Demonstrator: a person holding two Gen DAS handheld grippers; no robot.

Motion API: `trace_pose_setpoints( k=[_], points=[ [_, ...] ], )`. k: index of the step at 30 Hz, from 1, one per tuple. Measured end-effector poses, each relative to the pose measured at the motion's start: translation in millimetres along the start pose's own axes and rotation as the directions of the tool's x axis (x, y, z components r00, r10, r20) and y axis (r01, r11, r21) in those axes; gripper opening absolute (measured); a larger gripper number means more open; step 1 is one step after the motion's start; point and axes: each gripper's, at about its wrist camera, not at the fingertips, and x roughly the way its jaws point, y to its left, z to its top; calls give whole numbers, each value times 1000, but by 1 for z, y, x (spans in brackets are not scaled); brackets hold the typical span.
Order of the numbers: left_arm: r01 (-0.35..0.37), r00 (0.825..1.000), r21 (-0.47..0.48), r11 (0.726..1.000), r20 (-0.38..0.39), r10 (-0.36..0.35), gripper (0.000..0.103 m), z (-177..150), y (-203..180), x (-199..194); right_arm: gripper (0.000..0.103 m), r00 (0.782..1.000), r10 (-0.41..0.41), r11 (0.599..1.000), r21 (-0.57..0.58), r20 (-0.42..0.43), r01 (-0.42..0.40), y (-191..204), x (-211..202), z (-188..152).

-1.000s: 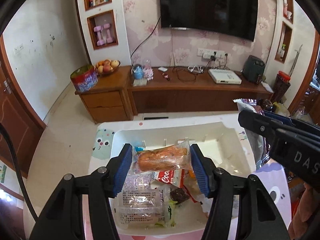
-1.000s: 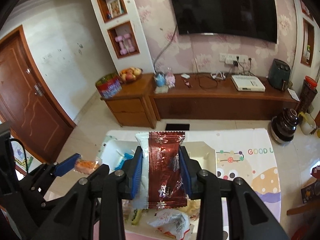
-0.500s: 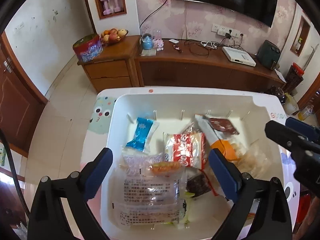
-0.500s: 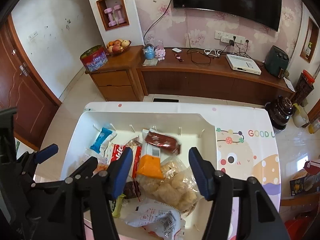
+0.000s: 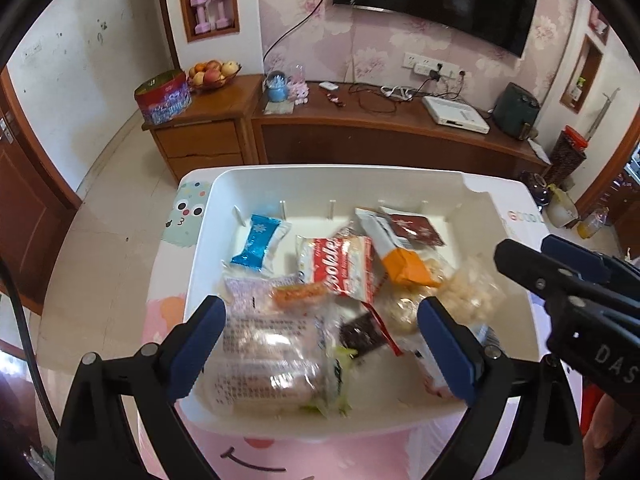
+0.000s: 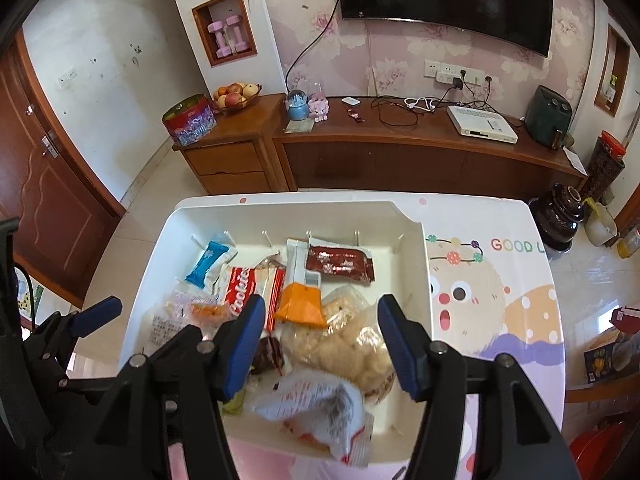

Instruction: Organize snacks

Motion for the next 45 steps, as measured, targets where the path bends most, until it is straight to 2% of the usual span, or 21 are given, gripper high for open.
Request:
trace_pose_setpoints(
  k=[7,17,20,27,29,34,45],
  points=[
    [-5,998,10,1000,57,5,96,-33,-10,-44,59,998,-15,1000,27,59,14,-8,-40,-40],
    [2,995,24,1000,102,-5,96,-99,-19,-107,59,987,-28,998,66,157,18,-22,-107,-112],
    [2,994,16,1000,105,-3,96,-119,-19,-125,59,986,-35,998,50,162,27,-20,-124,-132],
    [5,995,13,1000,105,-6,96,-161,-21,-163,60,989,10,1000,12,148,-12,-9,-163,-189],
    [1,995,8,1000,99,-2,96,-173,-22,-175,60,989,16,1000,12,146,-18,-7,-170,-199],
    [-39,989,32,999,145,34,97,-195,-27,-200,64,985,2,1000,11,175,-4,-6,-193,-219],
    [-4,993,12,1000,120,2,97,-207,-26,-209,65,979,-6,1000,-17,206,9,0,-213,-239]
  ],
)
